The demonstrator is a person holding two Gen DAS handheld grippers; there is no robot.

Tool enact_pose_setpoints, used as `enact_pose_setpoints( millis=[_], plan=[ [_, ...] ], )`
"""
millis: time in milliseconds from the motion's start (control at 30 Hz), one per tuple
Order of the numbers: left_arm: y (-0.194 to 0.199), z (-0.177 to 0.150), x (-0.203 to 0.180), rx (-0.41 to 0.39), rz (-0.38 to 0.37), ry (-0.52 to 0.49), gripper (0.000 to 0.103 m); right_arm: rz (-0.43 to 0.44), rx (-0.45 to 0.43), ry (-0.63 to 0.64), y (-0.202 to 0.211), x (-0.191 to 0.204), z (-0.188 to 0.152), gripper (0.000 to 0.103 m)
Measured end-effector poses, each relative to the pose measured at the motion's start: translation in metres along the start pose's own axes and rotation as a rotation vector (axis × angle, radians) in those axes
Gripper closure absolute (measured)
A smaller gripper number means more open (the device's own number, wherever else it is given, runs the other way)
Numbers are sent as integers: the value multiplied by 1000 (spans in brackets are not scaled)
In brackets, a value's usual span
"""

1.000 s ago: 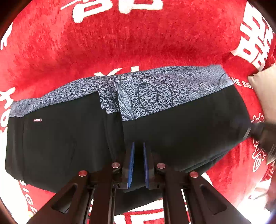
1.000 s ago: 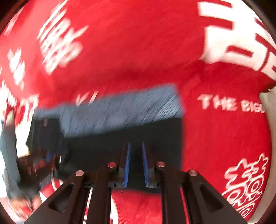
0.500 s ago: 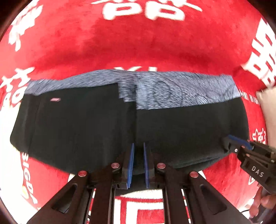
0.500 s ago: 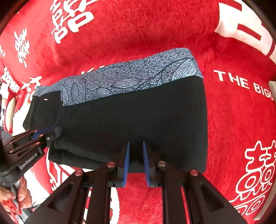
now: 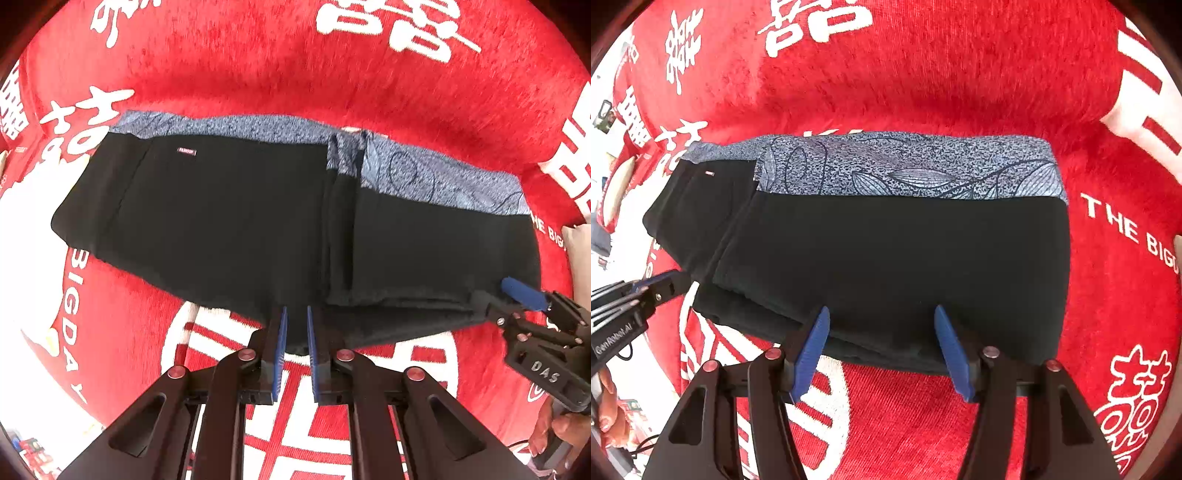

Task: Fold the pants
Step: 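Hold the pants with the left gripper while the right gripper opens and withdraws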

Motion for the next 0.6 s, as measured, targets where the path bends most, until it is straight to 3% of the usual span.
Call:
enact_pose_setpoints(
  millis=[167, 300, 367, 467, 600],
  plan=[
    [5, 4, 3, -27, -23, -34, 91, 32, -21, -53, 12, 10, 11, 42],
    [6, 11, 9, -44, -44, -65, 91, 72, -94, -61, 21, 28, 46, 64],
    [3, 15, 18, -49, -33, -65, 91, 94, -104, -81, 11, 36, 71, 70],
    [-3, 21, 35, -46, -12, -60, 91, 109, -110, -129, -16, 43, 105, 71],
    [-18, 29, 58, -13, 16, -51, 91, 118, -2, -129, -65, 66, 114, 71]
  ],
)
Point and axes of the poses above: each gripper's, at about its wrist camera, not at the fingertips, and y roughly against the way its jaws point, x to its left, z to its top, the point moved 9 cm from there along -y, roughly the way its jaws point, and after that the axes turned 7 degrees about z, right-handed, at the moved point
